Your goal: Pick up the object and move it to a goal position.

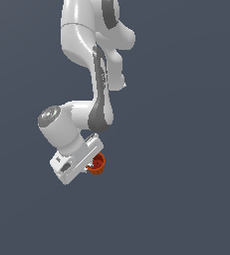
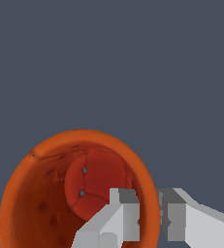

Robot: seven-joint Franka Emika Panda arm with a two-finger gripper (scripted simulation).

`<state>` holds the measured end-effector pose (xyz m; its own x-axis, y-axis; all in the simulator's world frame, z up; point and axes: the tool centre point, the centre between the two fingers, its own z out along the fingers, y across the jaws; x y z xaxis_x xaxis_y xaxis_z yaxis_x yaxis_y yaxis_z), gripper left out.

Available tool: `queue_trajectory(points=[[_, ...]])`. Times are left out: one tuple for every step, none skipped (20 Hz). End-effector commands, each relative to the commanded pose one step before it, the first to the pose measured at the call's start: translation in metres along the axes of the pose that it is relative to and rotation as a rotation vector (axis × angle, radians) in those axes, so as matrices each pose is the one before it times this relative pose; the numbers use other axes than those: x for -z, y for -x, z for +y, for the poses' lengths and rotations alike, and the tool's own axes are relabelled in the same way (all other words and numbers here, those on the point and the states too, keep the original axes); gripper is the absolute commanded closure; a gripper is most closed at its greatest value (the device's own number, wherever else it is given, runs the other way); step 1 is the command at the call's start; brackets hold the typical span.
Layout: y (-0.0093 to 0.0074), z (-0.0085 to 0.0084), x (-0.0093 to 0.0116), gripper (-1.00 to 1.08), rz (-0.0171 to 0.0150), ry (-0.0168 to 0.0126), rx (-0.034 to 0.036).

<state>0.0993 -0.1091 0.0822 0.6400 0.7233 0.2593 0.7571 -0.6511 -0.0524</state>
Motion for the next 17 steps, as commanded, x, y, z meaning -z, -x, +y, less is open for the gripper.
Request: queue_trajectory(points=[[-0.00530,-0.00330,0.01221,1.08,0.00138,0.00280,0.00109],[-0.00221,-0.00199,0.00555,1.08,0.00000,0.00000,0.00000],[-0.00245,-0.00220,0.00614,1.08,0.00000,0.00000,0.00000],[-0.00243,-0.00219,0.00611,1.08,0.00000,0.00000,0.00000],[-0.00224,-0.00202,0.00563,1.08,0.00000,0.00000,0.00000],[-0.00204,-0.00184,0.00513,1.08,0.00000,0.00000,0.00000],[-0.00184,-0.00166,0.00462,1.08,0.00000,0.00000,0.00000],[-0.00165,-0.00146,0.00411,1.08,0.00000,0.00000,0.00000],[-0.00146,-0.00125,0.00360,1.08,0.00000,0.00000,0.00000],[-0.00105,-0.00086,0.00288,1.08,-0.00053,0.00004,-0.00044],[-0.00109,-0.00082,0.00256,1.08,0.00000,0.00000,0.00000],[-0.00091,-0.00060,0.00203,1.08,0.00000,0.00000,0.00000],[-0.00073,-0.00037,0.00151,1.08,0.00000,0.00000,0.00000],[-0.00055,-0.00014,0.00098,1.08,0.00000,0.00000,0.00000],[-0.00018,0.00022,0.00055,1.08,0.00059,-0.00025,-0.00026],[-0.00018,0.00028,-0.00005,1.08,0.00000,0.00000,0.00000],[-0.00003,0.00013,-0.00010,1.08,0.00000,0.00000,0.00000]])
